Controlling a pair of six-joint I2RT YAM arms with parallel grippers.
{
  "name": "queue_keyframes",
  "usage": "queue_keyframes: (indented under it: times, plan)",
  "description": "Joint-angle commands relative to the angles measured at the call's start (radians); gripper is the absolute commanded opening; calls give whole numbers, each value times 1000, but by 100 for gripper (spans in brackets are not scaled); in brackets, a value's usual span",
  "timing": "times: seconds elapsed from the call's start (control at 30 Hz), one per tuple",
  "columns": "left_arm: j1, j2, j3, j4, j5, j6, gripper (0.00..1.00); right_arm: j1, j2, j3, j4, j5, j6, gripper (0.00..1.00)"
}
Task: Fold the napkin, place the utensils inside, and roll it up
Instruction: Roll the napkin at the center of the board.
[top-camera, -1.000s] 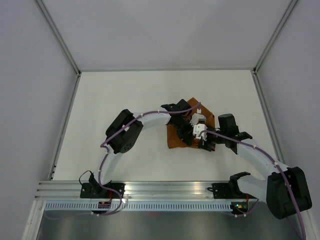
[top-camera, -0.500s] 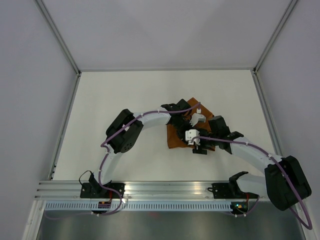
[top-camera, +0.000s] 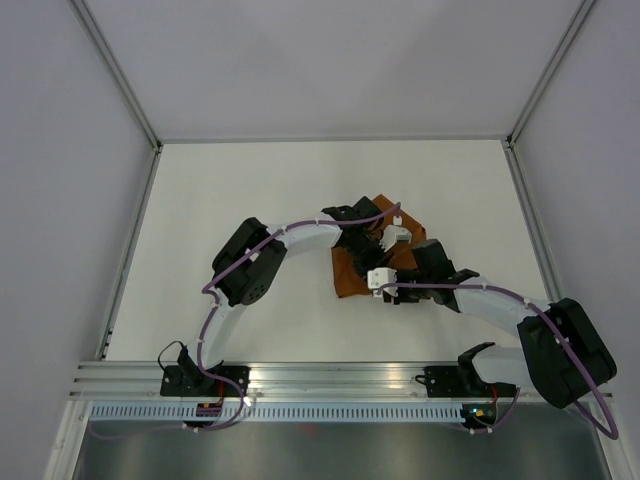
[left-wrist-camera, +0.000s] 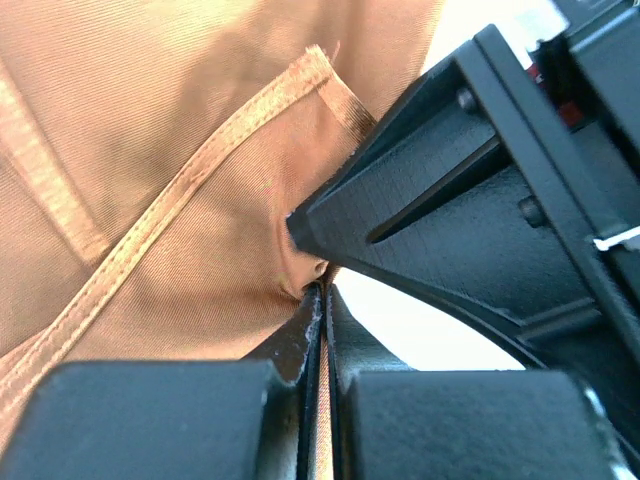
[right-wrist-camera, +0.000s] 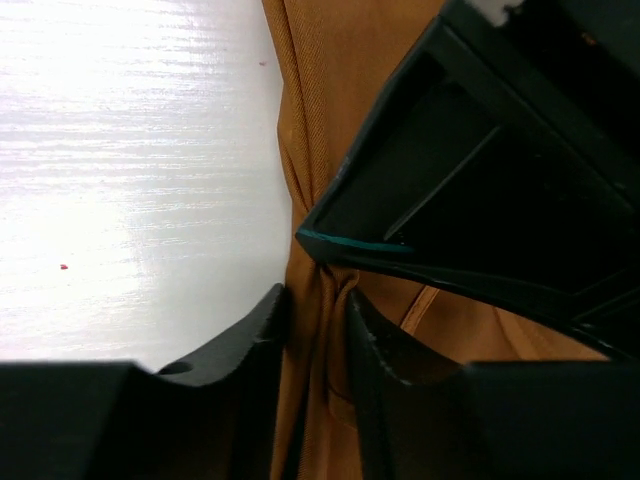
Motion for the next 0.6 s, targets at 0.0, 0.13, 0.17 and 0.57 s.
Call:
queue_keyframes:
  times: [0.0,0.13,0.17,0.57]
  plan:
    - [5,24,50,-31,37,-39,2,6,0,-23,31,22,-22,35]
    - [8,23,62,-35,41,-45,2,4,-8,-28,23,19,-14,29]
    - [8,23,65,-36,41,-47,2,4,-7,-27,19,18,-13,27]
    - [11,-72,-22,99,-65,-123,32,4,125,104,-124,-27,12,6]
